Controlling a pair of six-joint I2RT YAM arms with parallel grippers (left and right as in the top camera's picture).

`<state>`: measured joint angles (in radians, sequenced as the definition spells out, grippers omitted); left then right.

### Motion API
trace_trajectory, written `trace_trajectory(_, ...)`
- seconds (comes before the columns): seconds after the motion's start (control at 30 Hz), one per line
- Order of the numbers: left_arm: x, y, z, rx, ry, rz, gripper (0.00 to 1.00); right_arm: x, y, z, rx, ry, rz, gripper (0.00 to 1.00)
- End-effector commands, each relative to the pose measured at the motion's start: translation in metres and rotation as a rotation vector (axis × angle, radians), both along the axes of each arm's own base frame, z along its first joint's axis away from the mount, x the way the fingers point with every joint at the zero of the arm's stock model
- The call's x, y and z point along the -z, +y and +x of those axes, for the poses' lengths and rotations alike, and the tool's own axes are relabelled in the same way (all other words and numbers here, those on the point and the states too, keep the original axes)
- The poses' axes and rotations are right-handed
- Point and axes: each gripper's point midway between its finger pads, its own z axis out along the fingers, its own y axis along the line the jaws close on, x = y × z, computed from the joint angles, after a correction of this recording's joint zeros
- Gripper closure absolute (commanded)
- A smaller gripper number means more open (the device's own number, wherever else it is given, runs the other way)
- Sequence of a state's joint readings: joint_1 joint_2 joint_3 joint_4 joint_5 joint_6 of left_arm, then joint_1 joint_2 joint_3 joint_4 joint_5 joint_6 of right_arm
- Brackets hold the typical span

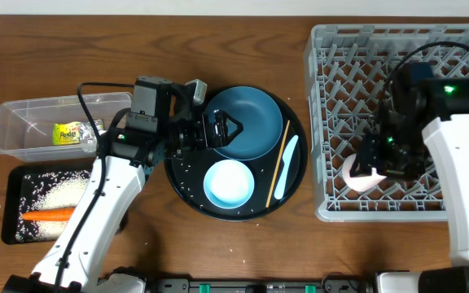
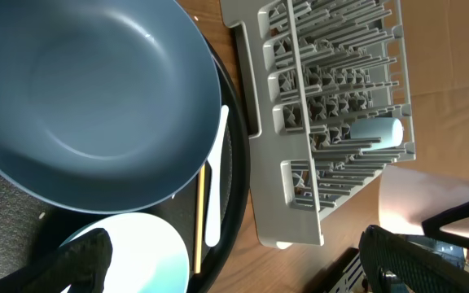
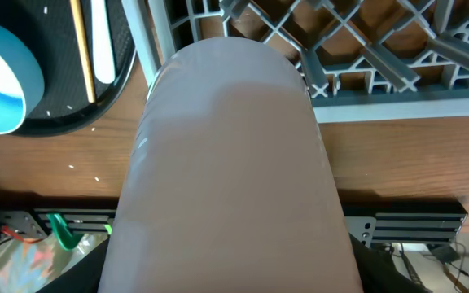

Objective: Sort waste into correct bins and load items into the dishwasher rack
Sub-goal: 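Lower the pink cup into the rack and release it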

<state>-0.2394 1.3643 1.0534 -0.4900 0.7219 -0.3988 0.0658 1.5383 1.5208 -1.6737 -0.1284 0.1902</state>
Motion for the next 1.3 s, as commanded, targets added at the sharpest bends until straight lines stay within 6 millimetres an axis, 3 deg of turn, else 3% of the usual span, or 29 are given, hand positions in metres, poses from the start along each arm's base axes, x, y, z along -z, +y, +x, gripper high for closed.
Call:
trace_trajectory(0.0, 0.003, 0.002, 0.001, -0.005, -0.001, 0.010, 0.02, 0.008, -0.001, -0.003, 0.030, 0.019, -0.057, 0.99)
trace_trajectory(0.27, 0.003, 0.002, 0.001, -0.005, -0.001, 0.010, 0.02, 0.023, 0.000, -0.007, 0.039, 0.047, -0.067, 0.99)
trace_trajectory(0.9, 0.003, 0.002, 0.001, -0.005, -0.001, 0.010, 0.02, 0.086, 0.000, -0.007, 0.044, 0.049, -0.067, 0.99)
trace_trajectory(1.27, 0.003, 0.002, 0.001, -0.005, -0.001, 0.010, 0.02, 0.102, 0.000, -0.002, 0.035, 0.018, -0.062, 0.99)
